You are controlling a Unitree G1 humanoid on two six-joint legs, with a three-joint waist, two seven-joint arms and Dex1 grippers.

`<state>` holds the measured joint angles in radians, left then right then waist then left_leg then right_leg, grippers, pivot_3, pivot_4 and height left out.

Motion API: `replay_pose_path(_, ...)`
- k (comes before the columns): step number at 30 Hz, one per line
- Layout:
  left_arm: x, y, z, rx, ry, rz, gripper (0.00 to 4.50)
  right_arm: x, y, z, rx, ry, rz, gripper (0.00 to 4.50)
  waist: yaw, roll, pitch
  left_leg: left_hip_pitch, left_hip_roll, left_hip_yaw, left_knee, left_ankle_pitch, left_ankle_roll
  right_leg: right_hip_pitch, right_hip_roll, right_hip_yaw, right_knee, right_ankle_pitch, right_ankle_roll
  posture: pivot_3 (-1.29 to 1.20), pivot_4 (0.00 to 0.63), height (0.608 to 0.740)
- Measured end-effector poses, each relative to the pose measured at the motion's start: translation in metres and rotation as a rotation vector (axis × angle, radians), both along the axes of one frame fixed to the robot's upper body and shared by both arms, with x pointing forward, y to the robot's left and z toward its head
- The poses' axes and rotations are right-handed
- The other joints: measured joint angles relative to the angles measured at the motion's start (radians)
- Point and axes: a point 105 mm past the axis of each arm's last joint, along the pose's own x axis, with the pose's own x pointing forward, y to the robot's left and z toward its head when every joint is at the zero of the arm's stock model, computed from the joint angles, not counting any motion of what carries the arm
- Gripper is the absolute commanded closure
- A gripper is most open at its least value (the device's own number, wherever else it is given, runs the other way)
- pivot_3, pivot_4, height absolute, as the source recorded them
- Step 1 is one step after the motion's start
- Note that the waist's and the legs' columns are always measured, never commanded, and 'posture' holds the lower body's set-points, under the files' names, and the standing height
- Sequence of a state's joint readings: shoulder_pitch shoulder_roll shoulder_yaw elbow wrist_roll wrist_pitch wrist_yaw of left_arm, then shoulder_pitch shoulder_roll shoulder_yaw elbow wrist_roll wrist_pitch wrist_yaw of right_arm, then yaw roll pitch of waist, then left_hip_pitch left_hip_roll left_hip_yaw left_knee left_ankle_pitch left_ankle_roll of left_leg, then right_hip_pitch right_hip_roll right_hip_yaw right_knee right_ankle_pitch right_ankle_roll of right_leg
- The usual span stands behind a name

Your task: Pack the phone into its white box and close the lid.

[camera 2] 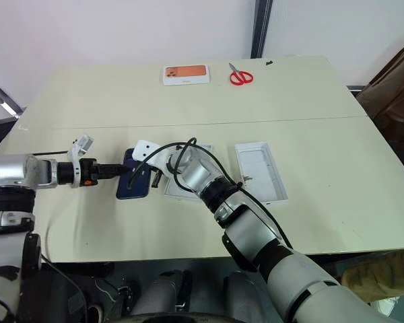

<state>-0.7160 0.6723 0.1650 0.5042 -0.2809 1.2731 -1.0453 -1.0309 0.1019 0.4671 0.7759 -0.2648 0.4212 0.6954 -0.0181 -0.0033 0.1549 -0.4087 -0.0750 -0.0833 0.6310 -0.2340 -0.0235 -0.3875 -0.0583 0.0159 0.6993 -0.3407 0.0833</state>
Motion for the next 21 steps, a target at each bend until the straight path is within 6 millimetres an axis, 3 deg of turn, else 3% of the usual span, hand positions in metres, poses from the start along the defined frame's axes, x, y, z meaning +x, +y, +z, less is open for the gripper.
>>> replay_pose_path(6, 0.005, -0.002, 0.001, -0.044, 0.01, 0.087, 1.21, 0.001, -0.001, 0.0, -0.001, -0.008, 0.003, 4.43, 0.001, 0.0, 0.0, 0.0, 0.0, 0.0, 0.0, 0.001, -0.001, 0.0, 0.0, 0.0, 0.0, 0.0, 0.0, 0.0, 0.15, 0.74)
replay_pose_path(11, 0.007, -0.022, 0.001, -0.181, 0.026, 0.101, 1.21, 0.0, 0.002, 0.001, 0.001, -0.011, 0.013, 4.43, 0.0, -0.001, 0.0, 0.0, 0.0, 0.0, 0.0, 0.003, -0.005, 0.0, 0.0, 0.0, 0.0, 0.0, 0.0, 0.0, 0.15, 0.74)
replay_pose_path(14, 0.006, -0.03, 0.002, -0.173, 0.024, 0.078, 1.21, -0.001, 0.004, 0.001, 0.004, -0.013, 0.022, 4.43, -0.006, -0.001, 0.0, 0.0, 0.0, 0.0, -0.001, 0.003, -0.005, -0.001, 0.0, 0.0, 0.0, 0.0, 0.0, 0.0, 0.15, 0.74)
replay_pose_path(21, 0.003, -0.022, 0.001, -0.174, 0.008, 0.091, 1.21, -0.003, 0.007, 0.001, 0.011, -0.014, 0.039, 4.43, -0.024, -0.002, 0.0, 0.0, 0.0, 0.0, -0.002, 0.003, -0.006, -0.001, 0.0, 0.0, 0.0, 0.0, 0.0, 0.0, 0.15, 0.74)
